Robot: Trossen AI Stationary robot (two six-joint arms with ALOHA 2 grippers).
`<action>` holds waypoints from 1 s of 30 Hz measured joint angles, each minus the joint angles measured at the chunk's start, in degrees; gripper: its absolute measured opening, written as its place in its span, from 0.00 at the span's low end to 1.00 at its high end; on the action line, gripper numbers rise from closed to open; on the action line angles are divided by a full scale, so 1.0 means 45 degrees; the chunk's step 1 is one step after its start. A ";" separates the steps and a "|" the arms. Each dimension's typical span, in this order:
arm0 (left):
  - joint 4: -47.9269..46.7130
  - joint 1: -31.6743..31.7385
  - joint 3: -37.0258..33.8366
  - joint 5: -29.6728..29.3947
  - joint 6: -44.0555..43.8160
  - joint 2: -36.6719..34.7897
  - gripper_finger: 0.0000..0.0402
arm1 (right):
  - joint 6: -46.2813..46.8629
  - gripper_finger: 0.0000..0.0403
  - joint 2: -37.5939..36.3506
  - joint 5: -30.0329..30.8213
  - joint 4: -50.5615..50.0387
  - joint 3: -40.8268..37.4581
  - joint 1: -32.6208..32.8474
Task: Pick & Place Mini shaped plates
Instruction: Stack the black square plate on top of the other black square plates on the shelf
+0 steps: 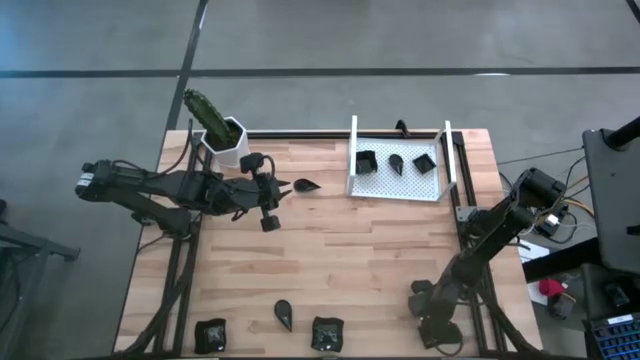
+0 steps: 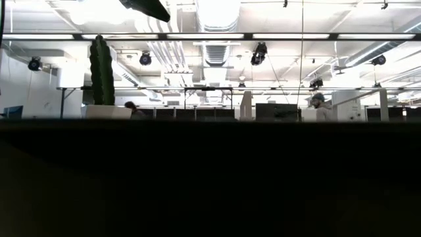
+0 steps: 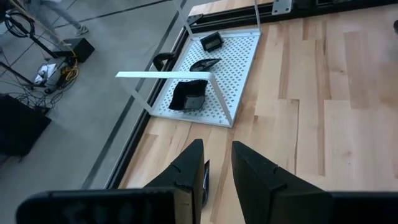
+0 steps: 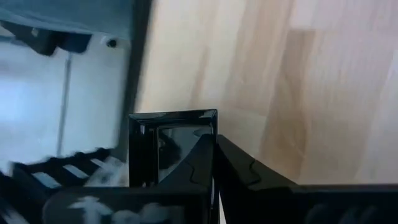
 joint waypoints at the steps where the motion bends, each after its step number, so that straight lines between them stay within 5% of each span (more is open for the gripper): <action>1: 0.0005 -0.0002 0.0000 -0.0003 0.0086 0.0000 0.19 | 0.0088 0.02 -0.0155 -0.0002 -0.0347 0.0258 -0.0005; 9: 0.0003 -0.0002 0.0000 0.0000 0.0325 0.0000 0.19 | 0.0167 0.02 -0.1768 0.0842 -0.5313 0.2460 -0.0376; 18: 0.0005 -0.0002 0.0000 0.0000 0.0862 0.0000 0.19 | 0.3325 0.02 -0.4176 0.5131 -1.0012 0.4290 -0.1533; 25: 0.0003 -0.0002 0.0000 0.0000 0.0953 0.0000 0.19 | 0.5845 0.02 -0.5197 0.7162 -1.3491 0.5806 -0.3511; 30: 0.0005 0.0000 0.0000 0.0000 0.1182 0.0000 0.19 | 0.4295 0.02 -0.5123 0.7242 -1.5943 0.7372 -0.5696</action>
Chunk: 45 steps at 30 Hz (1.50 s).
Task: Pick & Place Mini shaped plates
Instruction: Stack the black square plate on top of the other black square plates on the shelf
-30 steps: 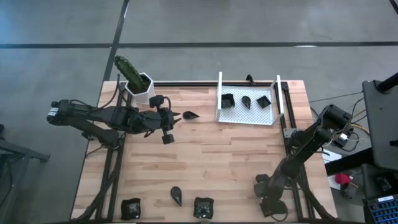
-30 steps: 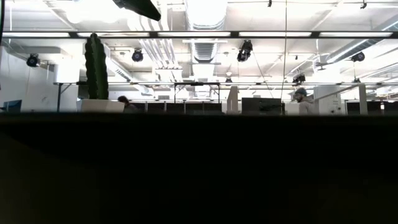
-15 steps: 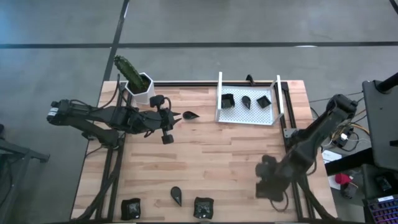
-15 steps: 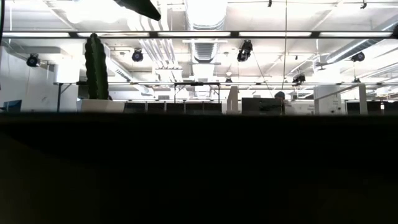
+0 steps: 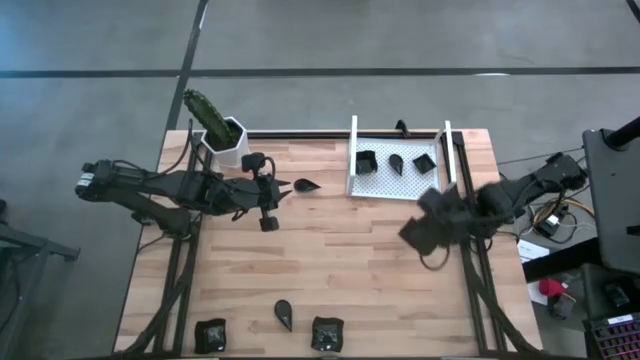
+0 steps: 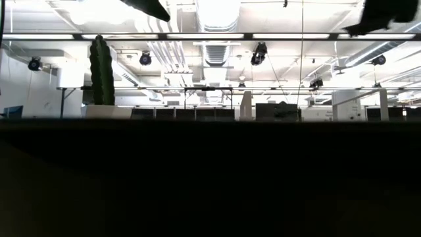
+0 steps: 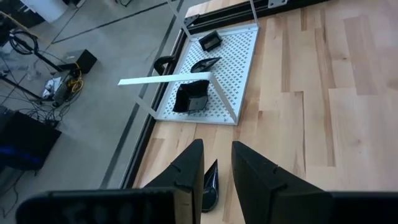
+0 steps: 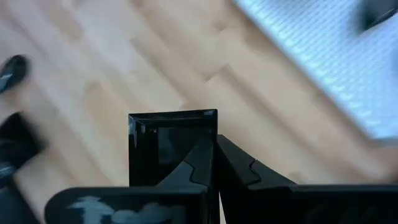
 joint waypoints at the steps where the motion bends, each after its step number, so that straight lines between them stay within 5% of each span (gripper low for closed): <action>1: 0.0000 0.0001 0.0000 0.0000 0.0045 0.0000 0.19 | -0.0697 0.02 0.0020 0.0002 -0.0280 0.0287 -0.0472; 15: 0.0000 -0.0002 0.0000 0.0005 0.0077 0.0000 0.19 | -1.0535 0.02 0.0139 -0.1766 -0.1035 0.1791 -0.9520; 22: 0.0010 0.0002 0.0000 0.0005 0.0022 0.0000 0.19 | -1.5191 0.02 0.1600 -0.2407 -0.0947 0.2180 -1.2971; 33: 0.0088 0.0051 0.0000 0.0000 -0.0433 0.0000 0.19 | -2.2255 0.02 0.4911 -0.2353 -0.0566 0.2491 -1.4912; 45: 0.0102 0.0201 0.0000 0.0000 -0.0724 0.0000 0.19 | -2.5170 0.02 0.7850 -0.0284 -0.0243 0.2486 -1.5846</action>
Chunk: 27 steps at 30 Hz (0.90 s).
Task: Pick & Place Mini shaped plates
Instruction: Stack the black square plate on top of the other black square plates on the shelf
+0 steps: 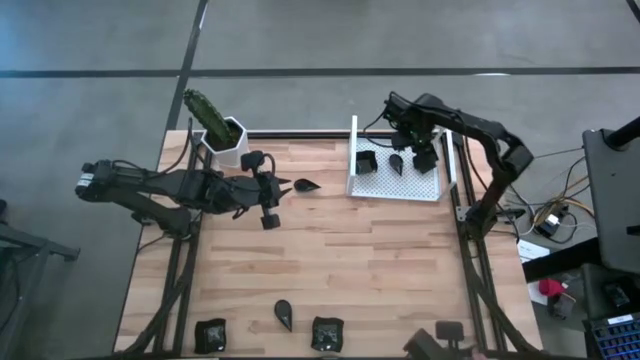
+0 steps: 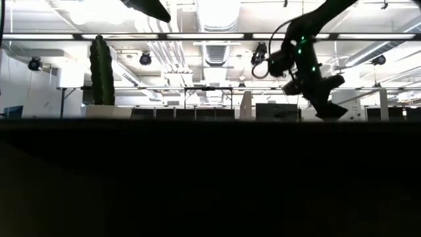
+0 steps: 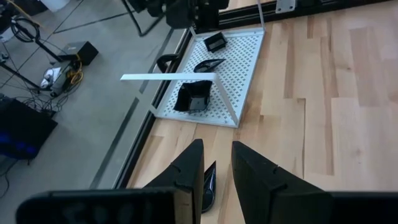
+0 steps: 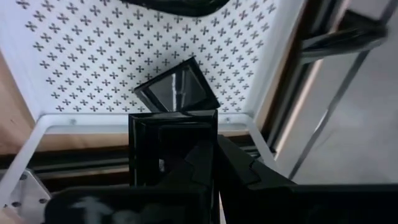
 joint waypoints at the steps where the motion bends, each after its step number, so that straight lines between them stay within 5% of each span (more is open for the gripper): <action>1: 0.0000 0.0009 0.0000 0.0000 -0.0020 0.0000 0.19 | 0.0089 0.02 0.0170 0.0016 -0.0003 -0.0005 -0.0078; 27: -0.0002 0.0582 0.0000 0.0000 0.0009 0.0000 0.19 | 0.1304 0.02 0.2769 0.1321 0.0291 -0.0010 -0.0524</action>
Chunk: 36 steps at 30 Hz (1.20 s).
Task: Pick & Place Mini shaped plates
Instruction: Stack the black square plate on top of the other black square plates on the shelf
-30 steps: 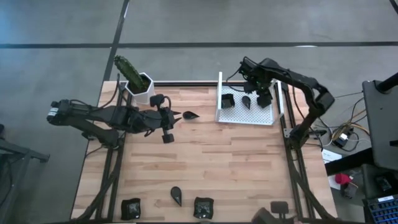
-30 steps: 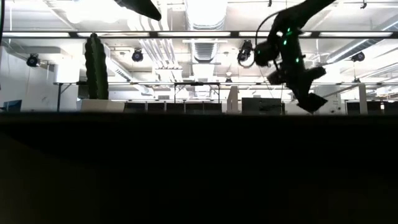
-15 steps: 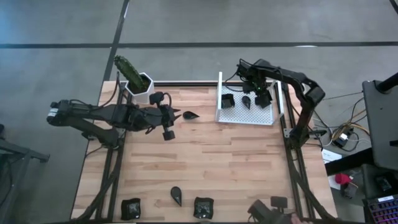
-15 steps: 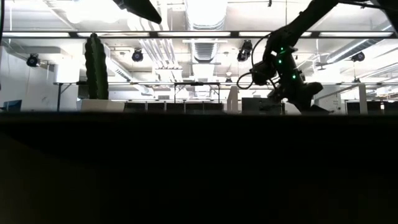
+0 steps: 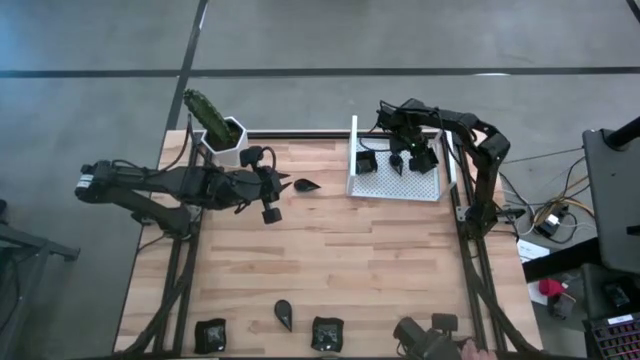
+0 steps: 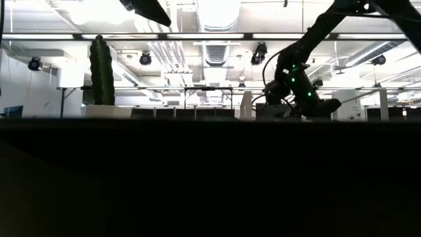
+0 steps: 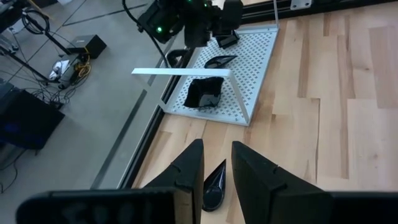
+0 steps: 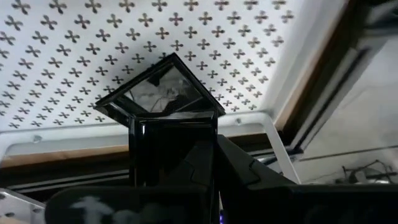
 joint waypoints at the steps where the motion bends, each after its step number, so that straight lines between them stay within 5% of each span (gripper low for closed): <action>1: 0.0002 0.0007 0.0000 0.0000 0.0000 0.0000 0.19 | -0.0205 0.02 0.0107 -0.0001 -0.0001 0.0000 0.0001; 25: -0.0002 0.0080 0.0000 0.0000 0.0053 0.0000 0.19 | -0.2265 0.02 0.0115 -0.0763 0.0068 -0.0041 0.0034; 36: -0.0007 0.0075 0.0000 0.0000 0.0067 0.0000 0.19 | -0.2458 0.19 0.0115 -0.0729 0.0211 -0.0044 0.0034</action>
